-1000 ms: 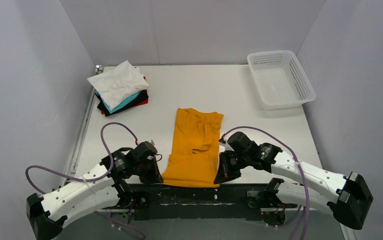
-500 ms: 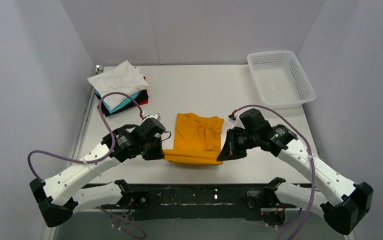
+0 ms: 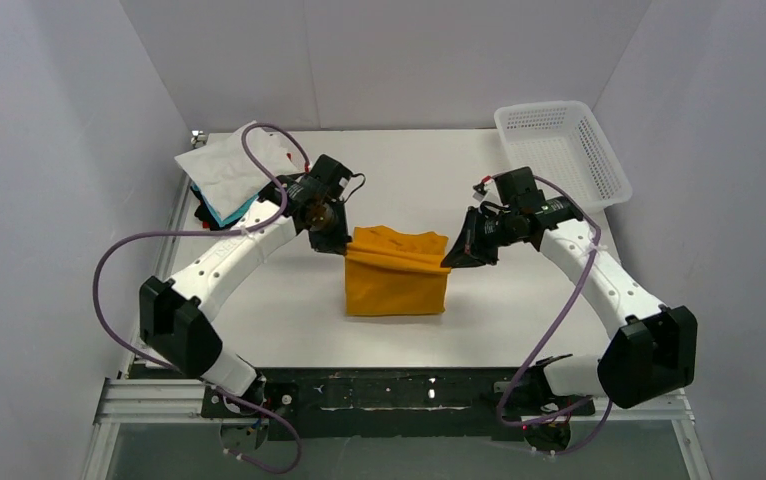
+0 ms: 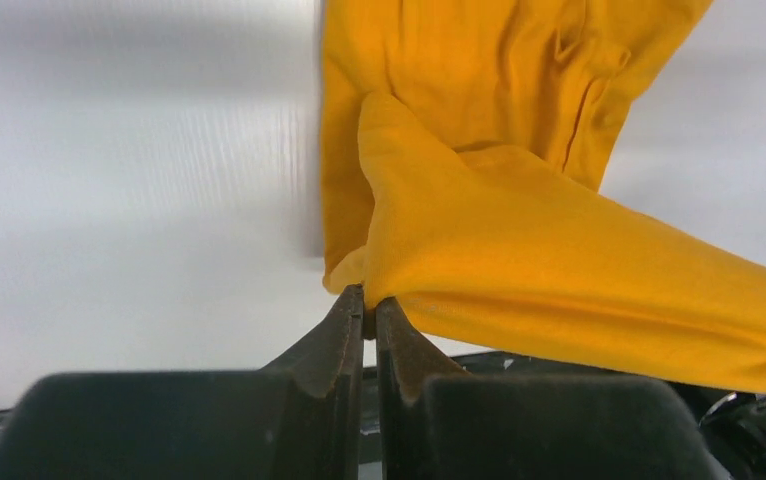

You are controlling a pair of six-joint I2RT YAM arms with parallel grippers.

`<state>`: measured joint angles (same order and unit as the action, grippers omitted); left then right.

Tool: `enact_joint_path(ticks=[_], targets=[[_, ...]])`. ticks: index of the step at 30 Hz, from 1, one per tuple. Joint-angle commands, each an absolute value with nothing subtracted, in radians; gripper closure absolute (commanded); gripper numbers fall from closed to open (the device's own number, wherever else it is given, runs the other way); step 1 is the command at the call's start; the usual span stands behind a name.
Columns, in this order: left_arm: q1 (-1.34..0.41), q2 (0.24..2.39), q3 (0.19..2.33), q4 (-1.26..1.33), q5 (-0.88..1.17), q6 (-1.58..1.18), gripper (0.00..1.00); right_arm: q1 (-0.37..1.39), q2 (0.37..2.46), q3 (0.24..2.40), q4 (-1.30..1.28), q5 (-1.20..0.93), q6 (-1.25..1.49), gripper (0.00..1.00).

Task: Fold and stack the t-shirts
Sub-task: Fold the long partially folded tshirt into a neat square

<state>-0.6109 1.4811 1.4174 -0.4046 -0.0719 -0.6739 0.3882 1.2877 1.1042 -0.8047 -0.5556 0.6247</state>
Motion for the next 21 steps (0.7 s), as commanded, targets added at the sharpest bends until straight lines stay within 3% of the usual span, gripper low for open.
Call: enact_joint_path(ticks=[1,21], targets=[[-0.552,1.602,1.495,-0.493,-0.095,-0.587,1.00,0.319,1.357,1.172,-0.743,-0.587,0.611,0.99],[-0.443,2.171,1.859,-0.507,-0.031,-0.592,1.00,0.240,1.860,1.385,-0.599,-0.417,0.644,0.96]])
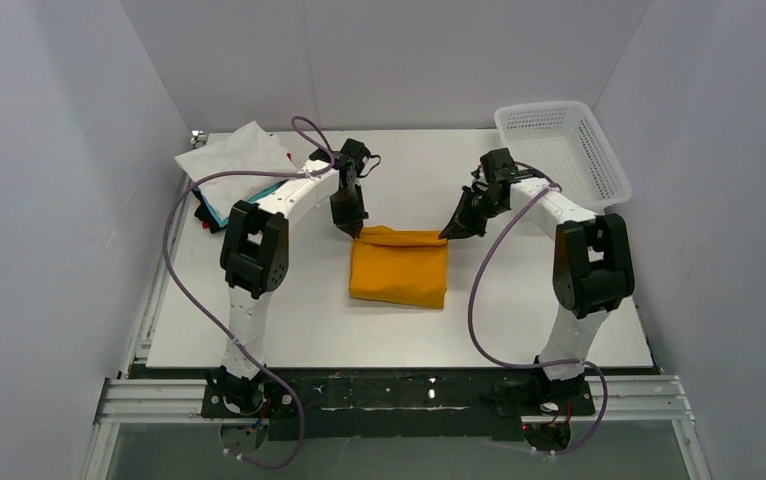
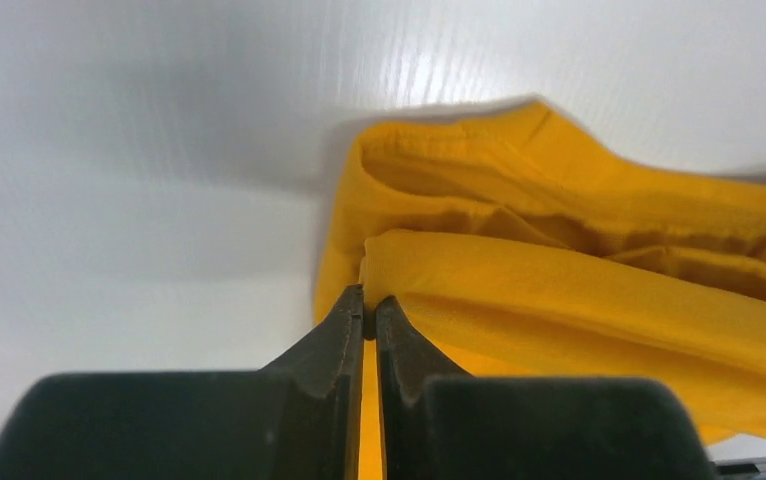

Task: Fold and stack the t-shirts
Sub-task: Fold the long partially folded tshirt into a neat square, then smooth out wrinkles on the folded tshirt

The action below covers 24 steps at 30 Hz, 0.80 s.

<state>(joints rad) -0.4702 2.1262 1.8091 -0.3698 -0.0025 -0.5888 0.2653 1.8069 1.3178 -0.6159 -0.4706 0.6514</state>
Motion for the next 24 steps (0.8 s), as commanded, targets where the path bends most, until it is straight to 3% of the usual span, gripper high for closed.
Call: enact_joint_path(ticks=[1,2,4,5,7,9,14,17,19,21,24], targets=[[-0.441,2.182,1.869,-0.508,-0.023,-0.598,1.00,0.238,1.885,1.404,-0.613,-0.417,0.639,0.89],[-0.439,2.193,1.875,-0.503,-0.007,-0.601,0.96,0.234,1.908,1.424,-0.629,-0.419,0.630,0.85],[-0.437,2.213,1.905,-0.493,0.050,-0.610,0.75,0.227,1.933,1.463,-0.655,-0.425,0.622,0.79],[-0.436,2.223,1.937,-0.512,0.076,-0.622,0.60,0.224,1.940,1.486,-0.676,-0.432,0.621,0.71],[-0.436,2.237,2.007,-0.586,0.129,-0.669,0.20,0.221,1.940,1.546,-0.741,-0.392,0.608,0.57],[-0.433,2.247,2.115,-0.691,0.180,-0.711,0.03,0.221,1.921,1.590,-0.814,-0.312,0.610,0.49],[-0.438,2.106,2.080,-0.676,0.129,-0.679,0.02,0.221,1.779,1.517,-0.755,-0.274,0.527,0.39],[-0.470,1.970,1.924,-0.644,0.198,-0.675,0.02,0.234,1.657,1.403,-0.683,-0.373,0.507,0.30],[-0.558,1.849,1.756,-0.586,0.137,-0.632,0.02,0.271,1.552,1.278,-0.541,-0.386,0.493,0.24],[-0.636,1.767,1.596,-0.494,0.043,-0.614,0.02,0.302,1.515,1.207,-0.416,-0.440,0.488,0.22],[-0.657,1.724,1.420,-0.315,0.149,-0.682,0.02,0.315,1.546,1.206,-0.381,-0.601,0.532,0.20]])
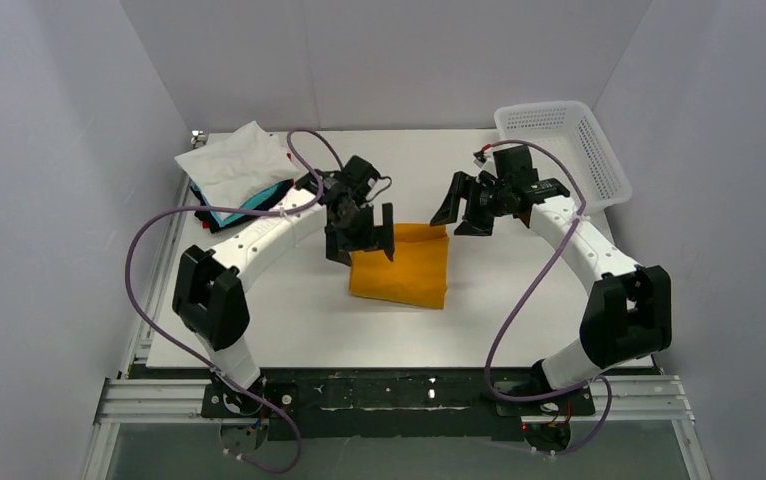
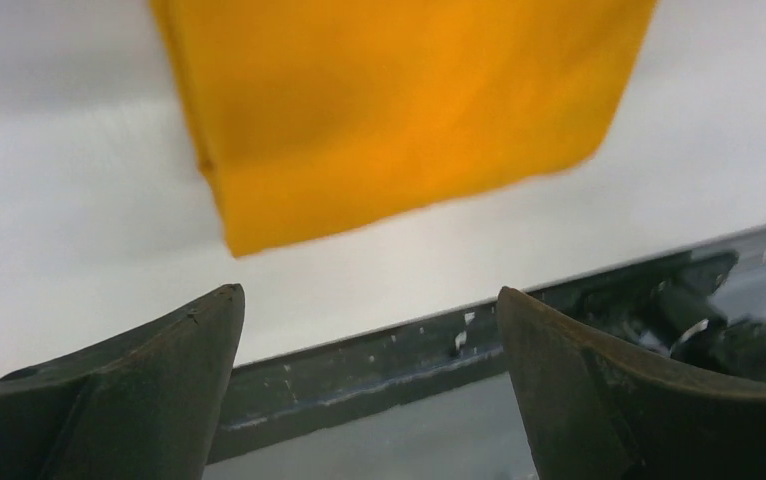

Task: Fold and stack the t-shirts
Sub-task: Smooth out wrinkles on the folded tshirt

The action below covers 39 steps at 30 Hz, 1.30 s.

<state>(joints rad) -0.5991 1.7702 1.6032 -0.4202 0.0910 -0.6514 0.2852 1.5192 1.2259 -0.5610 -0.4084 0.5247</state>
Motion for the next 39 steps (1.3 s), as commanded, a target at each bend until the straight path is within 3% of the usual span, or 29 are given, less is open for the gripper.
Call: enact_joint_path(ticks=[1,7,12,22,27,30,35,39], targets=[[-0.658,1.732,1.392,-0.264,0.181,-0.696,0.02,0.318,1.561,1.208,-0.358,-0.644,0.539,0.20],[-0.661,1.852,1.332,-0.161,0.209,-0.726,0.02,0.336,1.716,1.221,-0.234,-0.652,0.577,0.20],[-0.661,1.936,1.262,-0.130,0.221,-0.719,0.02,0.326,1.920,1.385,-0.267,-0.577,0.571,0.19],[-0.713,1.798,0.943,-0.050,0.134,-0.766,0.02,0.288,2.149,1.535,-0.463,-0.535,0.591,0.17],[-0.742,1.692,0.985,-0.130,0.064,-0.751,0.02,0.288,2.039,1.621,-0.620,-0.521,0.499,0.15],[-0.751,1.582,1.017,-0.188,0.016,-0.756,0.02,0.289,1.899,1.567,-0.634,-0.515,0.487,0.14],[-0.754,1.395,0.985,-0.233,-0.055,-0.771,0.02,0.290,1.572,1.236,-0.445,-0.593,0.560,0.13],[-0.742,1.314,0.978,-0.311,-0.219,-0.767,0.02,0.290,1.269,1.017,-0.395,-0.422,0.567,0.10]])
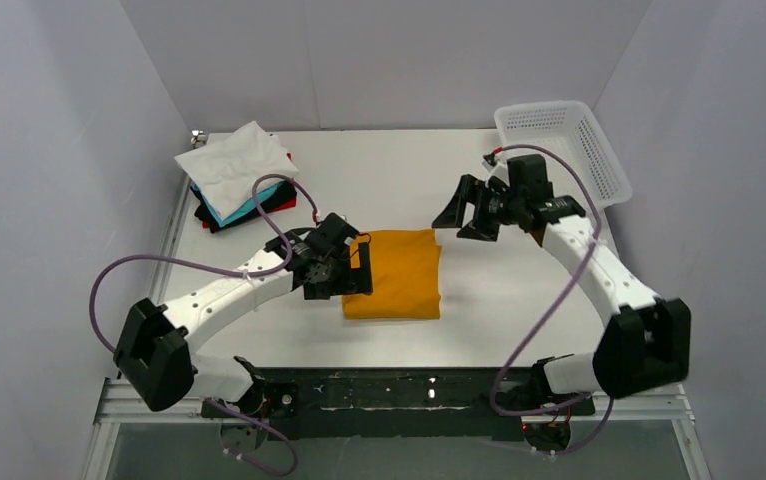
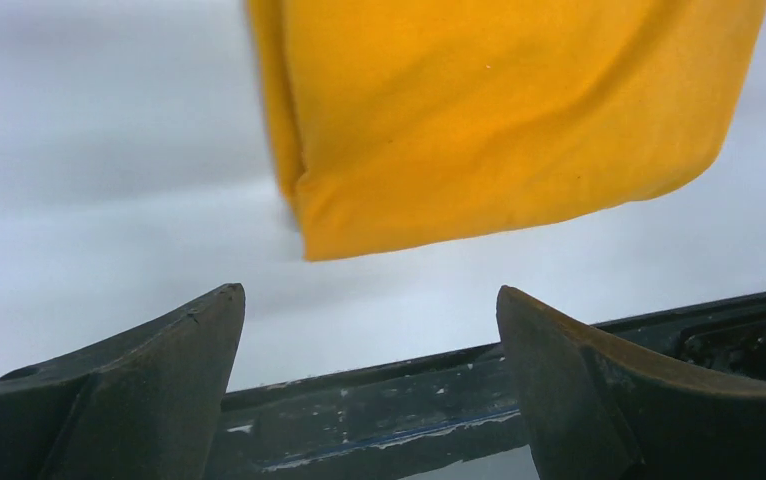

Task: Fold and stack the t-shirts
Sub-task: Smooth out wrinkles on the folded tshirt, then put the neatly folded tshirt into the corner of the board with the left arm

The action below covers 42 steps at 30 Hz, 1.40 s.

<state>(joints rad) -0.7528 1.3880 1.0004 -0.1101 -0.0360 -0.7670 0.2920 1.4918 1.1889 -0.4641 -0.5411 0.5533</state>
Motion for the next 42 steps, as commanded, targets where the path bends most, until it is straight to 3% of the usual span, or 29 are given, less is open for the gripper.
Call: enact_joint_path(ticks=[1,6,11,24,26,29,33,35,42], targets=[[-0.729,1.316,0.982,-0.314,-0.239,-0.755,0.02,0.289,1.202,0.970,-0.391,-0.367,0.572,0.10],[-0.625,1.463,1.062,-0.271,-0.156,-0.660,0.02,0.280,0.914,0.787,-0.437,-0.087,0.650,0.08],[-0.572,1.676,1.208,-0.275,-0.082,-0.609,0.02,0.279,0.746,0.697,-0.457,-0.022,0.598,0.06],[-0.580,1.956,1.204,-0.065,0.083,-0.756,0.03,0.279,0.642,0.664,-0.546,0.042,0.482,0.08],[-0.597,1.985,1.193,-0.042,0.080,-0.775,0.11,0.279,0.652,0.652,-0.540,0.041,0.470,0.08],[-0.639,2.021,1.209,-0.054,0.049,-0.779,0.32,0.278,0.671,0.654,-0.552,0.027,0.459,0.08],[-0.684,2.060,1.261,-0.111,-0.043,-0.777,0.67,0.278,0.677,0.658,-0.559,0.027,0.450,0.08],[-0.692,2.083,1.305,-0.170,-0.083,-0.786,0.97,0.278,0.674,0.657,-0.565,0.037,0.449,0.08],[-0.693,2.125,1.590,-0.529,-0.416,-0.735,1.00,0.278,0.650,0.645,-0.559,0.039,0.448,0.08]])
